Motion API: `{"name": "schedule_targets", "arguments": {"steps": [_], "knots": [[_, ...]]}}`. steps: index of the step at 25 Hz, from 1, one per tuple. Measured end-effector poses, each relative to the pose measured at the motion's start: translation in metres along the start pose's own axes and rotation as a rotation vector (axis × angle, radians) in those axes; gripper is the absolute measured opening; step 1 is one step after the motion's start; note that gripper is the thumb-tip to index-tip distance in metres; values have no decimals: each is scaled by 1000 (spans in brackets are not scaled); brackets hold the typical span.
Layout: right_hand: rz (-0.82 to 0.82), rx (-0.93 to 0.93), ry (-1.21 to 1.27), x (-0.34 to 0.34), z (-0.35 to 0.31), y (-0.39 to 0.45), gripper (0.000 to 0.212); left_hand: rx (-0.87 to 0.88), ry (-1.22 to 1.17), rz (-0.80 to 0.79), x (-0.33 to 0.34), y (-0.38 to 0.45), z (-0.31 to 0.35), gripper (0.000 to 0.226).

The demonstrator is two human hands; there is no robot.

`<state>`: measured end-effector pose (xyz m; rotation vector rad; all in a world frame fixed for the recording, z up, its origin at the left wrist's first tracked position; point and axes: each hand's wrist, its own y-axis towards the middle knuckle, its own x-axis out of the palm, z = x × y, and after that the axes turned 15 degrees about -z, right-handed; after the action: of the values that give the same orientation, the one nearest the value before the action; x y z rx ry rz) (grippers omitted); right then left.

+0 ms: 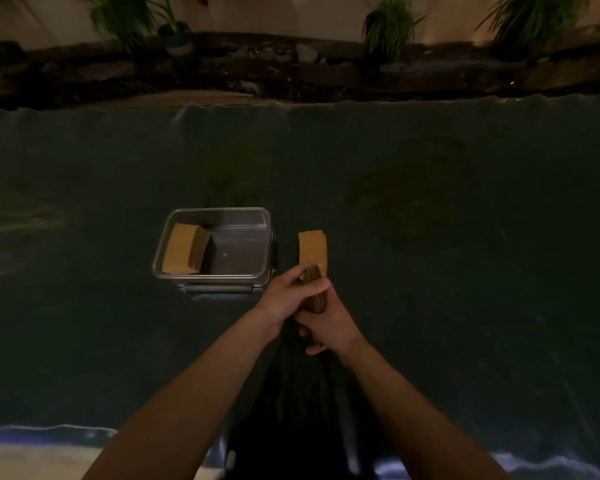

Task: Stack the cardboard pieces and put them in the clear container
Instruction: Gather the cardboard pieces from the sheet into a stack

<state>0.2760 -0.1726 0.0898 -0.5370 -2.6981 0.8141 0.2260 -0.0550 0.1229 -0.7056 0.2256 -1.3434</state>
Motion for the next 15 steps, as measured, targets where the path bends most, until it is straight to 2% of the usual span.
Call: {"name": "schedule_targets", "arguments": {"steps": [4,8,13,15], "knots": [[6,-8,-16,-13,-3,4,64,11,-44,-31,1,11,-1,67],[-14,-3,15,-19,-8,12,60,29,24,51,-4,25,0,52],[28,5,96,-20,-15,27,56,10,54,52,-21,44,7,54],[58,18,-49,-25,-16,32,51,-13,84,113,-31,55,10,54]]}}
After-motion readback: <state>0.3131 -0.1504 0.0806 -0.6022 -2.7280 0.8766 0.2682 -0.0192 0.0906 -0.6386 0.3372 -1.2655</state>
